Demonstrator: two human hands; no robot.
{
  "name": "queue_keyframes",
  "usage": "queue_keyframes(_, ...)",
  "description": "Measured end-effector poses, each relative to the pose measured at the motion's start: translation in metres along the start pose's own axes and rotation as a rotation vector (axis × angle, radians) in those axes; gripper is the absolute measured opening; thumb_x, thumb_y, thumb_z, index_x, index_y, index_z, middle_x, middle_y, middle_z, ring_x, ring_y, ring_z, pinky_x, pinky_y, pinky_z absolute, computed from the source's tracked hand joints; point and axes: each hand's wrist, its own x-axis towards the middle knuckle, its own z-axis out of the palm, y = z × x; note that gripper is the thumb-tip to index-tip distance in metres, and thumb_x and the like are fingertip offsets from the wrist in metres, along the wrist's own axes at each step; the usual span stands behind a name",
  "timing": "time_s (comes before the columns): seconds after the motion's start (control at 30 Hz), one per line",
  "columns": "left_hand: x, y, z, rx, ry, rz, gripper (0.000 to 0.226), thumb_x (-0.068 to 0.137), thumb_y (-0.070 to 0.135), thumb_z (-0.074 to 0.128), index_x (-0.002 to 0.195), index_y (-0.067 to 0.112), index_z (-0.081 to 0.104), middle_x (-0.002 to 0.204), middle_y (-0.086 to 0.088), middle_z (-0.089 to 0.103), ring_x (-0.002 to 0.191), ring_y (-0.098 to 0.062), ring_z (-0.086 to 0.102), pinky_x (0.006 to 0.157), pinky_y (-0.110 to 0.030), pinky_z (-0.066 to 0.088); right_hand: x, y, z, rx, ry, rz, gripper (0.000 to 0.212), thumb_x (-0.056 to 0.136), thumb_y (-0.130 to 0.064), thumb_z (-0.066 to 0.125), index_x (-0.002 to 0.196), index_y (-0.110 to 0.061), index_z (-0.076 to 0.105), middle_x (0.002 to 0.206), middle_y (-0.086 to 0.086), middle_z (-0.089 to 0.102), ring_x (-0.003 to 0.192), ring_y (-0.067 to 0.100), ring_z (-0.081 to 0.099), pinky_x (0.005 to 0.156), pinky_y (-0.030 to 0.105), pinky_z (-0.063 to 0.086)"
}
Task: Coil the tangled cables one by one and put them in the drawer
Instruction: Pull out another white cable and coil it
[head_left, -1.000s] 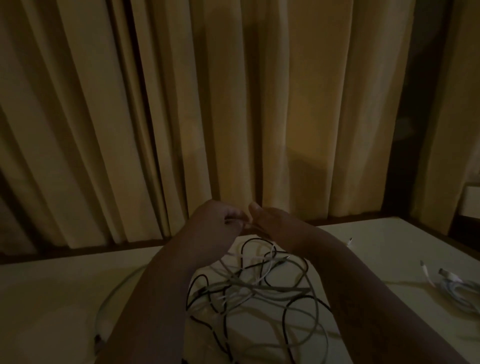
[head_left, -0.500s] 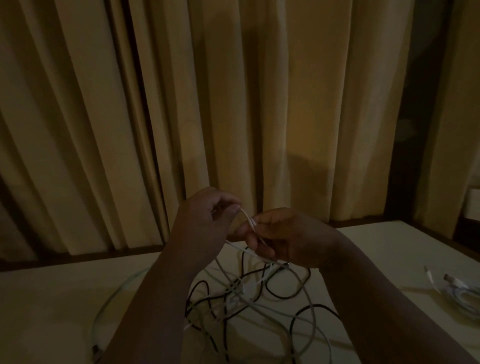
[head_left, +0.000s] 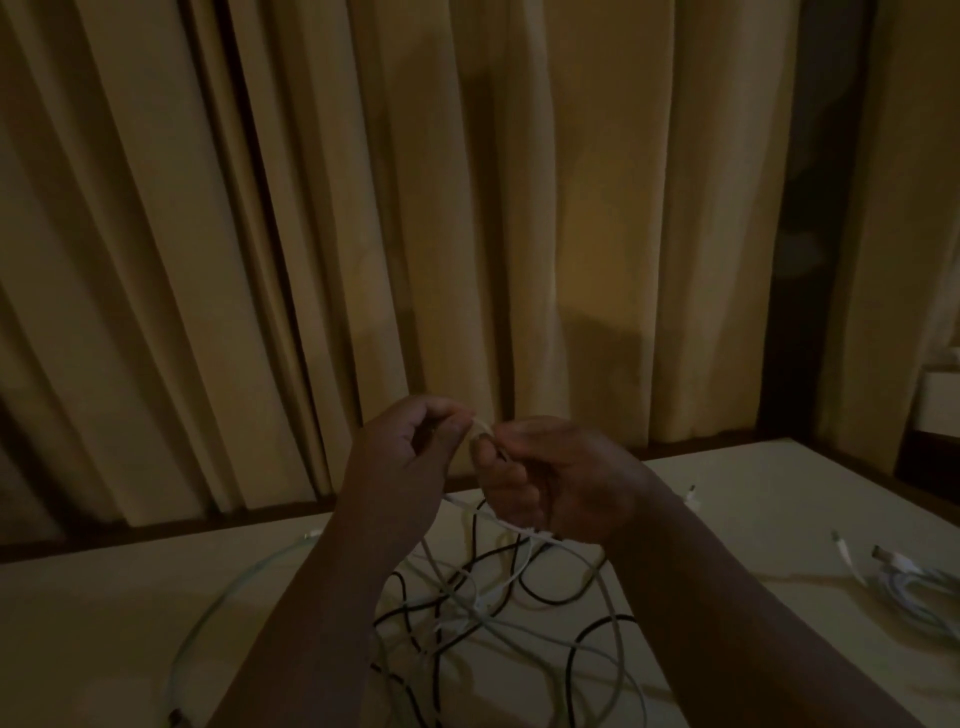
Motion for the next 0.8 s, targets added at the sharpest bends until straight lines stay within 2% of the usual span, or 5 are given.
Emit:
queue_keyframes(0.17, -0.001, -0.004, 0.008, -0.147, -0.056, -0.064, 0.016, 0.097, 0.034, 0.062, 0.089, 0.028, 0.075, 0.085, 0.004, 0.073, 0.084, -0.02, 0.069, 0.078, -0.041, 0.057, 0.001, -0.004, 0.004, 0.238, -0.118, -0.044, 0.018, 0.1, -0.015, 0.036, 0.093, -0.013, 0.053, 0.069, -0.009, 0.037, 0.054, 0.004, 0.031, 0.05, 0.018, 0.027)
queue_keyframes(0.27, -0.005, -0.001, 0.016, -0.305, -0.139, -0.156, 0.029, 0.095, 0.048, 0.059, 0.077, 0.029, 0.074, 0.063, 0.003, 0.063, 0.057, -0.022, 0.056, 0.061, -0.041, 0.05, 0.002, -0.013, 0.007, 0.506, -0.099, -0.113, 0.02, 0.099, -0.013, 0.037, 0.083, -0.016, 0.05, 0.064, -0.01, 0.03, 0.053, 0.005, 0.025, 0.048, 0.02, 0.025)
queue_keyframes(0.37, -0.009, 0.006, 0.027, -0.28, -0.201, -0.298, 0.039, 0.099, 0.037, 0.052, 0.067, 0.026, 0.069, 0.05, 0.005, 0.045, 0.046, -0.014, 0.036, 0.05, -0.028, 0.031, 0.001, -0.018, 0.007, 0.712, 0.035, -0.272, 0.025, 0.1, -0.015, 0.039, 0.079, -0.014, 0.051, 0.064, -0.009, 0.032, 0.053, 0.007, 0.028, 0.051, 0.02, 0.026)
queue_keyframes(0.47, -0.014, 0.015, 0.037, -0.254, -0.333, -0.458, 0.034, 0.106, 0.022, 0.046, 0.086, 0.011, 0.071, 0.052, 0.0, 0.045, 0.042, -0.012, 0.034, 0.048, -0.027, 0.026, -0.002, -0.024, 0.004, 0.802, 0.311, -0.479, 0.034, 0.104, -0.023, 0.035, 0.076, -0.013, 0.051, 0.065, -0.007, 0.033, 0.052, 0.009, 0.031, 0.051, 0.022, 0.032)
queue_keyframes(0.8, -0.022, 0.03, 0.037, 0.264, -0.573, -0.396, 0.028, 0.102, 0.035, 0.052, 0.086, 0.021, 0.07, 0.053, 0.002, 0.062, 0.04, -0.01, 0.053, 0.046, -0.02, 0.045, -0.008, -0.025, -0.016, 0.186, 0.887, -0.735, 0.034, 0.105, -0.021, 0.039, 0.071, -0.02, 0.046, 0.061, -0.004, 0.04, 0.057, 0.013, 0.035, 0.058, 0.028, 0.034)
